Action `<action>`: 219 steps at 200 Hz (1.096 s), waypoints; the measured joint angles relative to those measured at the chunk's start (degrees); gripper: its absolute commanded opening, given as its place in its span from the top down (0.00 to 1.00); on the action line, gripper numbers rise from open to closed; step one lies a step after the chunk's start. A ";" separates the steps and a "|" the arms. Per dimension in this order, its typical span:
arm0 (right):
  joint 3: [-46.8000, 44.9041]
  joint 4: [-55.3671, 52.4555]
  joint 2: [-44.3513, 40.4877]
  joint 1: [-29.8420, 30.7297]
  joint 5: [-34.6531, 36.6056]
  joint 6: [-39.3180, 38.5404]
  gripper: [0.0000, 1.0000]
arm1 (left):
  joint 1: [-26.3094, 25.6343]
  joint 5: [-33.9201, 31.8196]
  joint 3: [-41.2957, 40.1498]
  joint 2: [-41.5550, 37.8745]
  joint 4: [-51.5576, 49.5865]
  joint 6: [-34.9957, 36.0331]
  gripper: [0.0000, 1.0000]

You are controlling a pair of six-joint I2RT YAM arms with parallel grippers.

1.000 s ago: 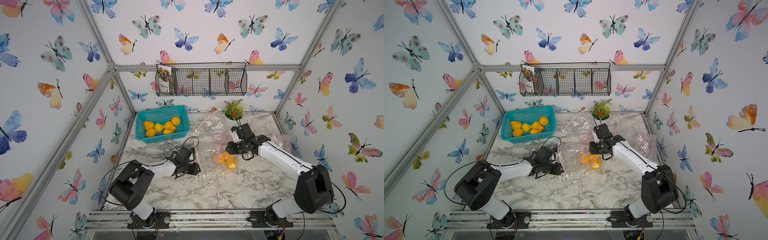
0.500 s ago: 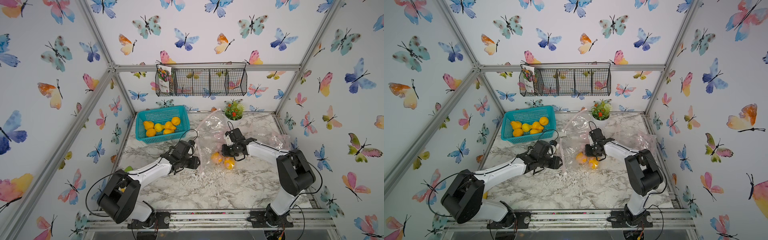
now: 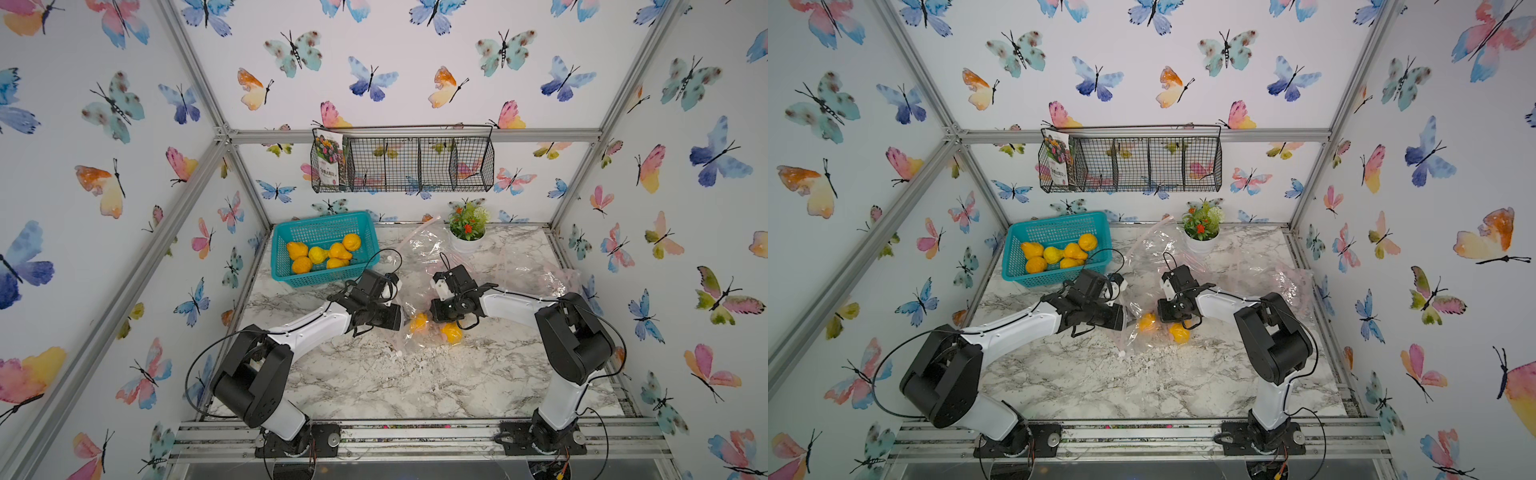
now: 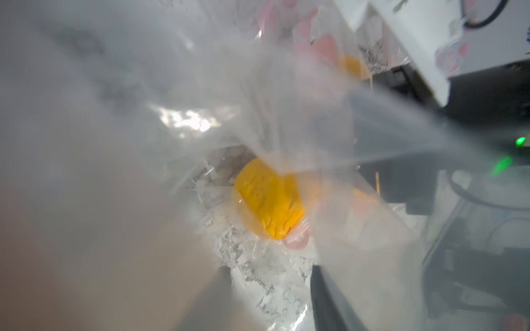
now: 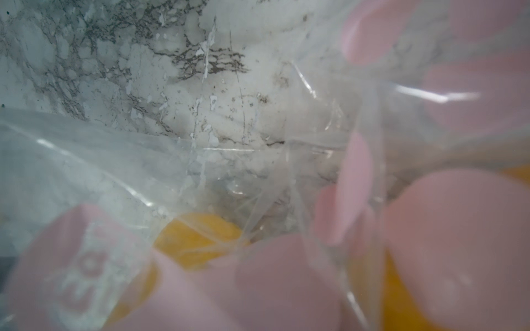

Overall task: Open the zip-top bag and take out the pear
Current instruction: Pick up the pear from the zipper food storage bag.

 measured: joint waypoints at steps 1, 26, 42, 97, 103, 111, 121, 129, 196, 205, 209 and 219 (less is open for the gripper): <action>-0.04 0.04 0.00 0.00 -0.09 0.00 0.80 | -0.04 0.24 -0.26 0.20 0.07 0.00 0.54; -0.26 0.26 0.00 0.02 -0.96 -0.46 0.80 | -1.16 1.51 -2.56 1.60 1.55 0.50 0.54; -0.26 0.26 0.00 0.11 -1.25 -0.63 0.79 | -2.21 1.05 -3.10 2.36 2.82 1.68 0.54; -0.26 0.13 0.00 0.81 -0.90 -0.92 0.79 | -9.46 -8.50 -2.34 3.76 6.91 8.17 0.50; -0.26 0.13 0.00 0.81 -0.85 -0.92 0.79 | -9.60 -9.49 -2.03 3.82 6.91 8.72 0.50; -0.26 0.13 0.00 0.85 -0.81 -0.94 0.79 | -9.62 -10.67 -1.36 3.98 7.04 9.38 0.50; -0.26 0.07 0.00 0.94 -0.85 -1.01 0.79 | -9.62 -11.80 -0.55 4.22 7.45 9.97 0.49; -0.26 -0.04 0.00 1.11 -0.87 -1.07 0.79 | -9.62 -12.98 0.24 4.37 8.00 10.49 0.49; -0.26 -0.59 -0.04 1.95 -0.85 -1.33 0.79 | -9.57 -14.84 5.05 7.48 9.05 12.94 0.49; -0.26 -0.68 -0.04 1.95 -0.85 -1.33 0.79 | -9.57 -13.73 5.53 8.68 9.16 13.11 0.49; -0.26 -0.72 -0.04 1.95 -0.85 -1.33 0.79 | -9.60 -13.20 5.68 9.33 9.09 13.16 0.49; -0.26 -0.85 -0.07 2.01 -0.83 -1.36 0.79 | -9.62 -12.98 5.75 10.32 9.11 13.14 0.49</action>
